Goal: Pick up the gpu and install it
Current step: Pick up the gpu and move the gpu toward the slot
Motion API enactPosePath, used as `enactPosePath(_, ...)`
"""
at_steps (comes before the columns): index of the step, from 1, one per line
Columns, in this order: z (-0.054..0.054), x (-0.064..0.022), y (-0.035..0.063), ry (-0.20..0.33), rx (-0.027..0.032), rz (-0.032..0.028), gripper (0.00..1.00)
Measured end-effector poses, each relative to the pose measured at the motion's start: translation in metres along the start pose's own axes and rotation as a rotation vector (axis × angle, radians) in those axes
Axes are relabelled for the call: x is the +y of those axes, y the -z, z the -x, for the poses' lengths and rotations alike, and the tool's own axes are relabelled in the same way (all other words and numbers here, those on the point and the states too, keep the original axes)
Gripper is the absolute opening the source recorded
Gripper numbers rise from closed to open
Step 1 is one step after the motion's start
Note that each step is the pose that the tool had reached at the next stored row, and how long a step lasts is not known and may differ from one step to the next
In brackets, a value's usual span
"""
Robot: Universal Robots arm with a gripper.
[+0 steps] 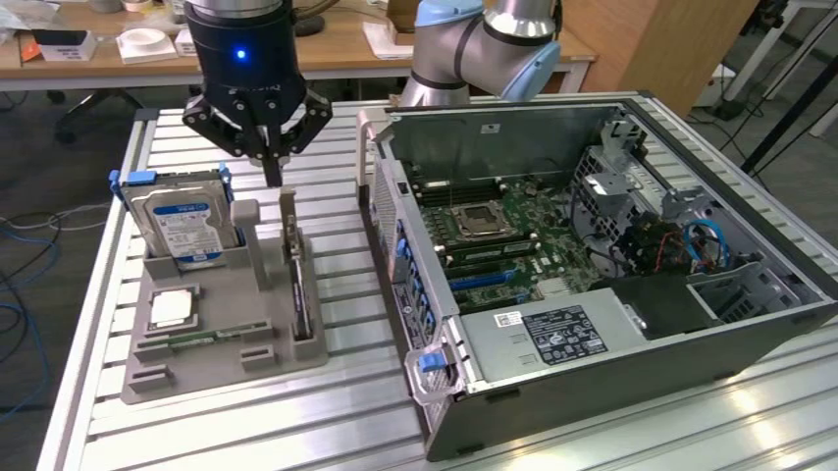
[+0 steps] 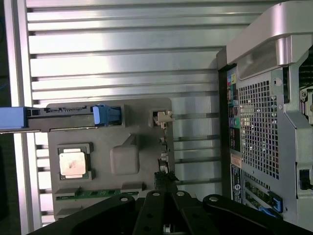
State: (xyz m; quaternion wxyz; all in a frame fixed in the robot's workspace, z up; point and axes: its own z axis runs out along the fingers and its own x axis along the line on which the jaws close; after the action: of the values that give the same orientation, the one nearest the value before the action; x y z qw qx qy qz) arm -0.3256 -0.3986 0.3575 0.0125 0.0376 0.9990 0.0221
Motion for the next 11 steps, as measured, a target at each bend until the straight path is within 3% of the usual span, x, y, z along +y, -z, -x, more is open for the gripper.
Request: enactPosePath(11, 0.0002, -0.0003, -0.0072, 0.0, 0.0, 0.0001, 0.11)
